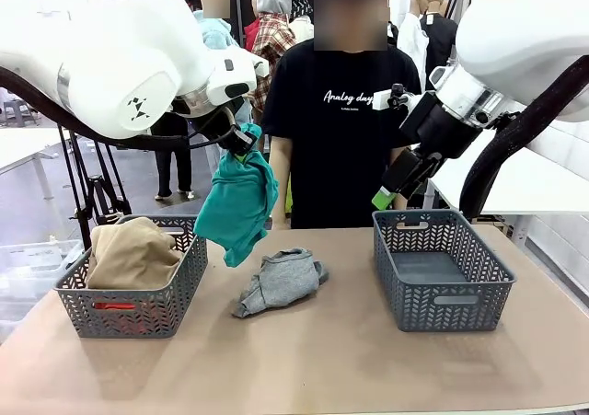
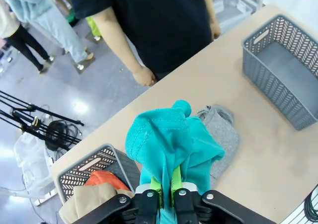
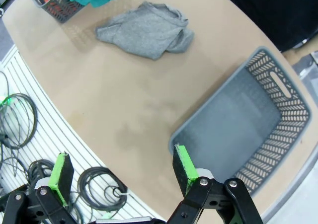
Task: Sort the tops and bottoms.
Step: Sort the clothes according to human instructions.
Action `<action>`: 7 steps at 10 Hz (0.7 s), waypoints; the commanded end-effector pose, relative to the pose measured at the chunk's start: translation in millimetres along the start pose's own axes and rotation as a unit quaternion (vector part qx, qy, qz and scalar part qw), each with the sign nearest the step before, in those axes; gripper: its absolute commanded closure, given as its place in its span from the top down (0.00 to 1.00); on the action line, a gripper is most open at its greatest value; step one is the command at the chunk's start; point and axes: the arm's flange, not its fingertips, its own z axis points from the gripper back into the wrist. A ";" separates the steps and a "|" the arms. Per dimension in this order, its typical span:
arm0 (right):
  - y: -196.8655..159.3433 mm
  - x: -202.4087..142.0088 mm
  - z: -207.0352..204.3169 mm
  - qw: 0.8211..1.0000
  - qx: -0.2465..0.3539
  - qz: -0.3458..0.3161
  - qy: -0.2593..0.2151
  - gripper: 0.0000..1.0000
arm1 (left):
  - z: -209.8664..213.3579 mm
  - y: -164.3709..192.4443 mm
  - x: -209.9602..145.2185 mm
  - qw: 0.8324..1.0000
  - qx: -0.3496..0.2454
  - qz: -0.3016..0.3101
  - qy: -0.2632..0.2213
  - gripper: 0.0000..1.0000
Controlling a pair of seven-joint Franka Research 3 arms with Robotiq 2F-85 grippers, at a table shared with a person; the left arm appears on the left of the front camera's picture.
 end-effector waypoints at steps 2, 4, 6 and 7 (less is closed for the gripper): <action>-0.3 0.4 -0.2 1.000 -0.003 0.002 0.002 1.00 | 2.3 2.1 3.7 1.000 0.000 0.002 0.001 0.00; -0.3 0.4 -0.2 1.000 -0.003 0.002 0.002 1.00 | 2.3 2.1 3.7 1.000 0.000 0.002 0.001 0.00; -0.3 0.4 -0.2 1.000 -0.003 0.002 0.002 1.00 | 2.3 2.1 3.7 1.000 0.000 0.002 0.001 0.00; -0.3 0.4 -0.2 1.000 -0.003 0.002 0.002 1.00 | 2.3 2.1 3.7 1.000 0.000 0.002 0.001 0.00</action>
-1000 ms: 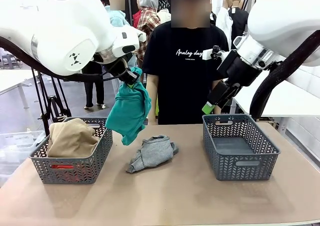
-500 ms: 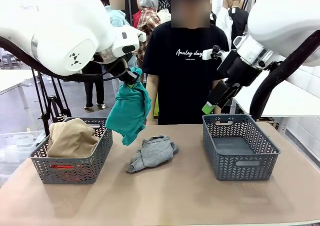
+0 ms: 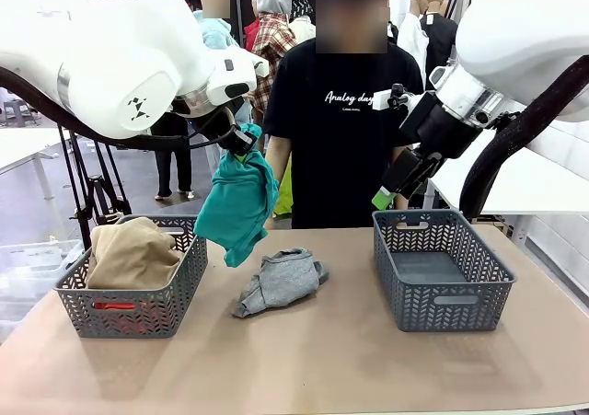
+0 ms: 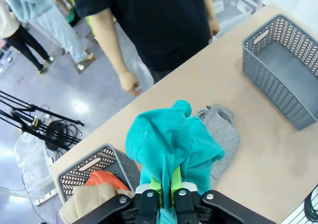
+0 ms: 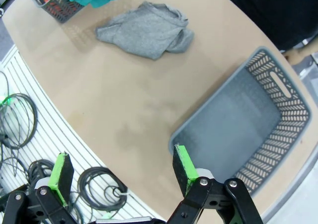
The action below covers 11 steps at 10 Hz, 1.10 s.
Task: Sort the tops and bottoms.
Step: Sort the clothes according to human instructions.
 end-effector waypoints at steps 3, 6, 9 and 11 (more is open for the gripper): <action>-0.3 0.4 -0.2 1.000 -0.003 0.002 0.002 1.00 | 2.4 2.1 3.7 1.000 0.000 0.002 0.001 0.00; -0.3 0.4 -0.2 1.000 -0.003 0.002 0.002 1.00 | 2.4 2.1 3.7 1.000 0.000 0.002 0.001 0.00; -0.3 0.4 -0.2 1.000 -0.003 0.002 0.002 1.00 | 2.4 2.1 3.7 1.000 0.000 0.002 0.001 0.00; -0.3 0.4 -0.2 1.000 -0.003 0.002 0.002 1.00 | 2.4 2.1 3.7 1.000 0.000 0.002 0.001 0.00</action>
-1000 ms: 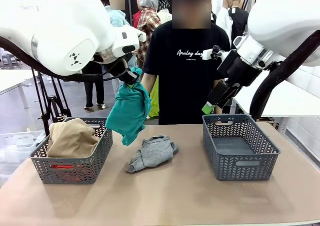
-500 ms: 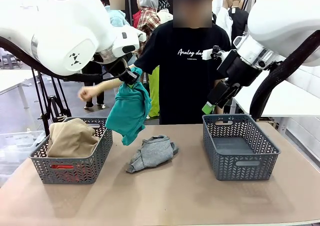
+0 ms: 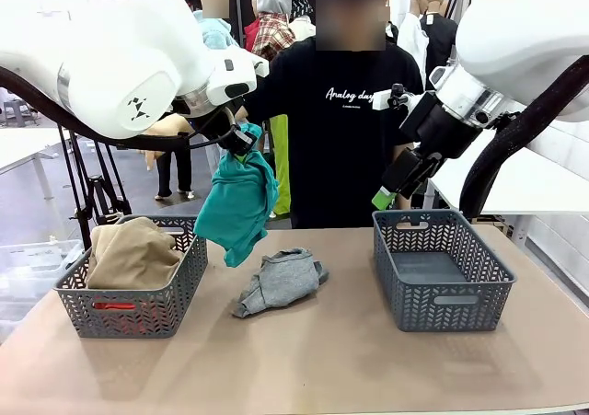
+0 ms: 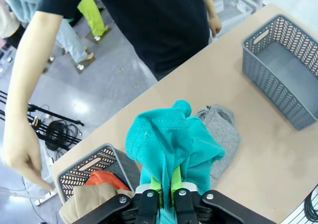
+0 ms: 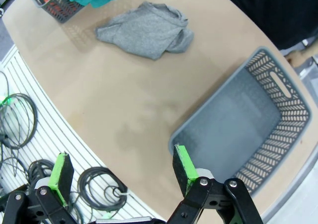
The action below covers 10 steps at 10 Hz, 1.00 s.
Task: Sort the tops and bottoms.
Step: Sort the clothes according to human instructions.
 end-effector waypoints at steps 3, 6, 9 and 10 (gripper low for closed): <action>-0.3 0.4 -0.2 1.000 -0.003 0.002 0.002 1.00 | 2.3 2.1 3.7 1.000 0.000 0.002 0.001 0.00; -0.3 0.4 -0.2 1.000 -0.003 0.002 0.002 1.00 | 2.3 2.1 3.7 1.000 0.000 0.002 0.001 0.00; -0.3 0.4 -0.2 1.000 -0.003 0.002 0.002 1.00 | 0.0 0.0 0.0 1.000 0.000 0.000 0.000 0.00; -0.3 0.4 -0.2 1.000 -0.003 0.002 0.002 1.00 | 14.0 3.9 -4.7 1.000 0.003 -0.017 -0.015 0.00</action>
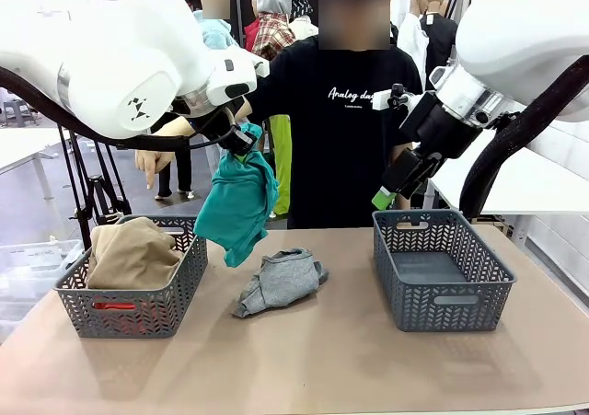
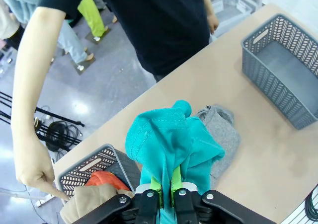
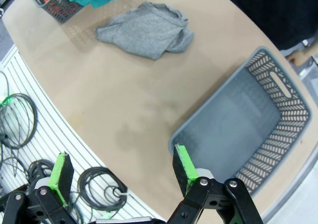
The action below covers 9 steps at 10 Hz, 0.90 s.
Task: Sort the tops and bottoms.
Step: Sort the clothes according to human instructions.
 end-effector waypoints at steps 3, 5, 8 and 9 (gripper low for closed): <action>-0.3 0.4 -0.2 1.000 -0.003 0.002 0.002 1.00 | 57.2 33.0 -18.7 0.999 0.035 -0.018 -0.026 0.00; -0.3 0.4 -0.2 1.000 -0.003 0.002 0.002 1.00 | 78.8 65.8 -38.0 0.997 0.078 0.014 -0.017 0.00; -0.3 0.4 -0.2 1.000 -0.003 0.002 0.002 1.00 | 73.7 103.1 -68.8 0.989 0.136 0.066 0.009 0.00; -0.3 0.4 -0.2 1.000 -0.003 0.002 0.002 1.00 | 65.5 112.1 -79.8 0.986 0.139 0.089 0.022 0.00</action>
